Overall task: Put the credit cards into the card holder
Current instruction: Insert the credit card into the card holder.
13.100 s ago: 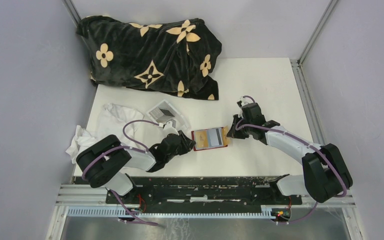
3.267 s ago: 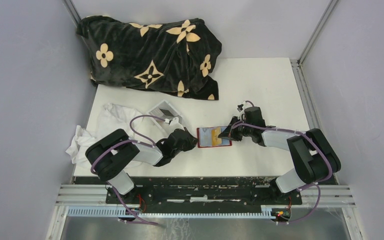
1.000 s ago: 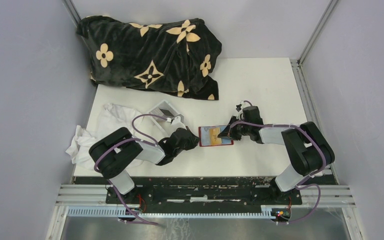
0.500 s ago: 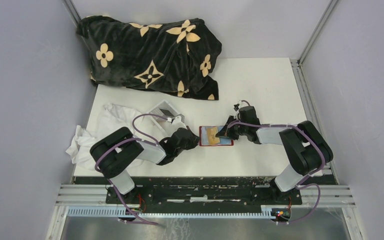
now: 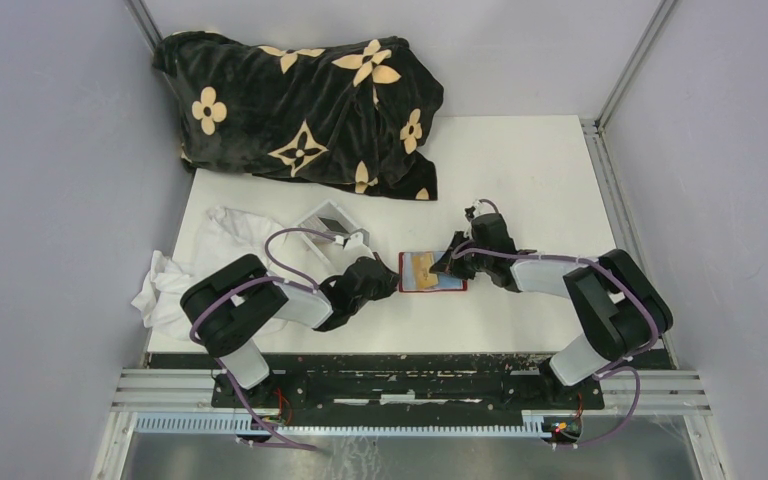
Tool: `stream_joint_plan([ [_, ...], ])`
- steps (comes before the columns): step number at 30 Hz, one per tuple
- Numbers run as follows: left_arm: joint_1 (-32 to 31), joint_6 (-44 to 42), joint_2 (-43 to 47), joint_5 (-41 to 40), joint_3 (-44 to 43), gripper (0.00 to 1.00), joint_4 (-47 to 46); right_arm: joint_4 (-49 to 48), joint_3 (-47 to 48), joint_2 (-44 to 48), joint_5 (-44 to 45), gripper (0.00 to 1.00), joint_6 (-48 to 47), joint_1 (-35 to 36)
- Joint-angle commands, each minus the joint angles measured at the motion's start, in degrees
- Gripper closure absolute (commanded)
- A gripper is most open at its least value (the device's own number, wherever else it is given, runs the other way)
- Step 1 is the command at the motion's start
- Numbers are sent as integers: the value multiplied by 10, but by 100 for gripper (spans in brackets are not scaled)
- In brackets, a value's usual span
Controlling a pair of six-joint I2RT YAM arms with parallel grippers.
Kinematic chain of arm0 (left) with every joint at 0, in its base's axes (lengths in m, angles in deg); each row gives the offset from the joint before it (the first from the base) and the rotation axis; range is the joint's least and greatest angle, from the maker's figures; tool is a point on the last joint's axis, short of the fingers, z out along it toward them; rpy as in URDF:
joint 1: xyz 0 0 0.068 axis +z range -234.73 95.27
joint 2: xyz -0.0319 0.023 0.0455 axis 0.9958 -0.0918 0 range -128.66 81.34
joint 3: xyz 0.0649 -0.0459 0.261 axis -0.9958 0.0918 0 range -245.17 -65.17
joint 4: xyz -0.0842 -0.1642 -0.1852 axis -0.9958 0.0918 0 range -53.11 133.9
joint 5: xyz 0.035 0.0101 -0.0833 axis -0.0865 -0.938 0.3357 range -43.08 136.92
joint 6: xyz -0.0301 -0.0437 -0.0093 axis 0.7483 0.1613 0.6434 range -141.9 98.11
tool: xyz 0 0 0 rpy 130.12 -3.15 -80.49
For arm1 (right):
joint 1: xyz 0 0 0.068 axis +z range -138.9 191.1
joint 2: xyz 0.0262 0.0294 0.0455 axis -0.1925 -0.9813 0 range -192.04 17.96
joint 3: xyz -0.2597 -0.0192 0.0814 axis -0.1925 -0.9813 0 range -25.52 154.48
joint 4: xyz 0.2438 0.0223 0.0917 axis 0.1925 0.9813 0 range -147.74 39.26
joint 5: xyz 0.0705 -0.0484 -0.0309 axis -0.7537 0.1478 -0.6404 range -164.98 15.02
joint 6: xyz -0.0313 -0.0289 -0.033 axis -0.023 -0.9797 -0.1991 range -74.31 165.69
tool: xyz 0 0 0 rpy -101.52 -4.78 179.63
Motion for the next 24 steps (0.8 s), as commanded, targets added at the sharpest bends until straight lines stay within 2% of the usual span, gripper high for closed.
stream_joint_plan([
  [1,-17,-31,-28,35,9,96,63,46,9,13,55,99,-35,9],
  [10,-17,-30,-25,33,16,96,60,58,3,24,88,99,-53,9],
  [24,-17,-28,-27,36,19,97,54,73,4,43,91,99,-60,8],
])
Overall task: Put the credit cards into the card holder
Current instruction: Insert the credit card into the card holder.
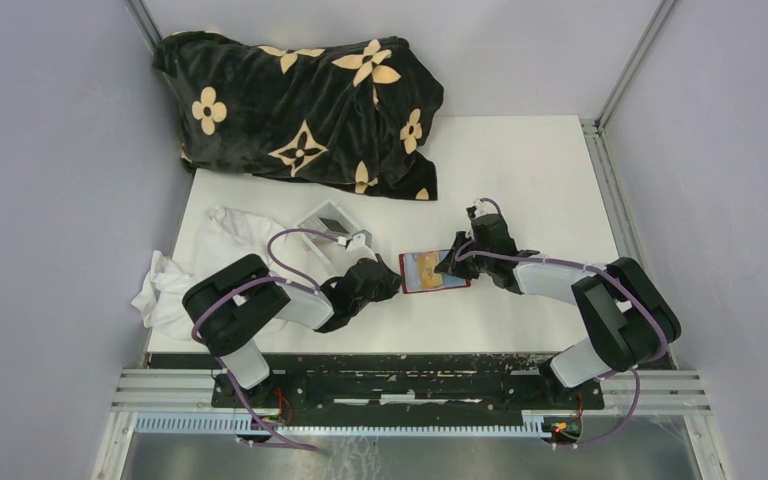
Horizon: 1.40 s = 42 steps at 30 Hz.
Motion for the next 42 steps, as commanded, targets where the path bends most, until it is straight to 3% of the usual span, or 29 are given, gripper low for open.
stream_joint_plan([
  [1,-11,-29,-22,25,18,97,67,27,4,3,39,99,-25,1],
  [29,-13,-28,-26,26,20,97,66,-19,-2,-18,80,99,-18,-3],
  [42,-13,-32,-28,28,13,97,65,-22,22,-86,-6,99,-20,4],
])
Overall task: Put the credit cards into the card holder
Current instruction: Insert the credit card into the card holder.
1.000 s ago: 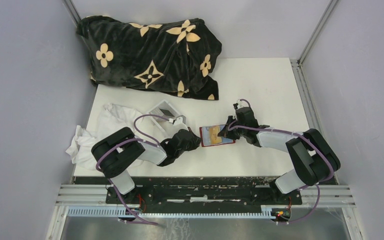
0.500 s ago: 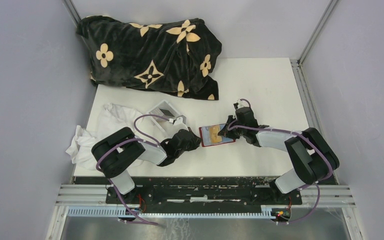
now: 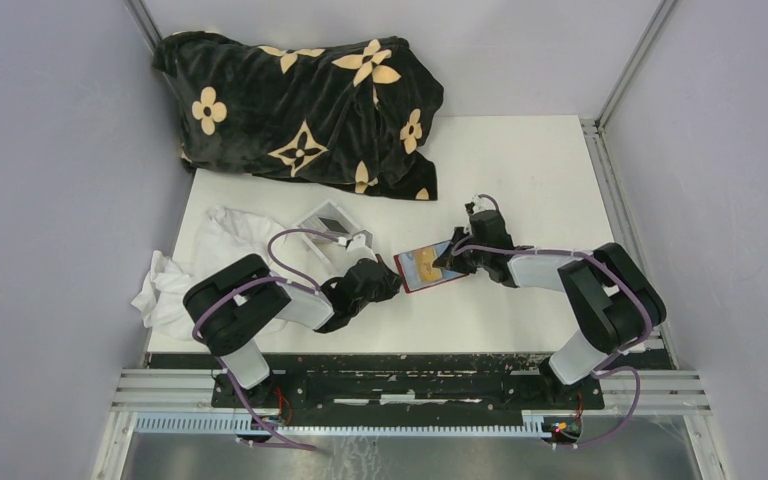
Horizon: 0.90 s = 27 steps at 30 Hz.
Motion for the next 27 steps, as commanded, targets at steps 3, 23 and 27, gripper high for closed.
stream_joint_plan([
  [3,-12,-32,-27,27,8,97,74,22,11,-36,-20,99,-13,16],
  [23,-11,-40,-18,11,-5,97,97,114,17,-4,-40,99,-60,65],
  [27,-11,-40,-18,13,-6,97,97,120,19,-2,-39,93,-63,64],
])
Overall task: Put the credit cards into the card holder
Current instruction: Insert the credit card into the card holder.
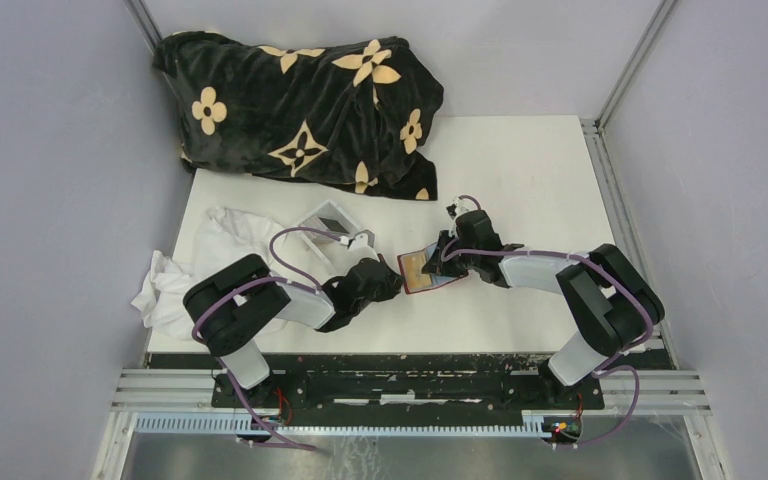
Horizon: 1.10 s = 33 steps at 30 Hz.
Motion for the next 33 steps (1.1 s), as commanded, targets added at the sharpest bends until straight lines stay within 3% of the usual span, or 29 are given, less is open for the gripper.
stream_joint_plan([
  [1,-8,-33,-18,14,3,97,83,88,-11,4,-11,89,-31,16],
  [8,-8,-33,-18,12,4,97,83,138,12,55,31,72,-52,15],
  [19,-9,-30,-11,12,4,97,83,181,39,108,55,68,-60,15],
  [24,-9,-28,-5,10,9,96,81,212,24,152,109,63,-50,15],
  [29,-9,-22,-3,14,17,92,66,244,-3,192,159,52,-30,14],
  [33,-8,-18,5,20,28,81,49,269,-20,218,199,32,-14,15],
])
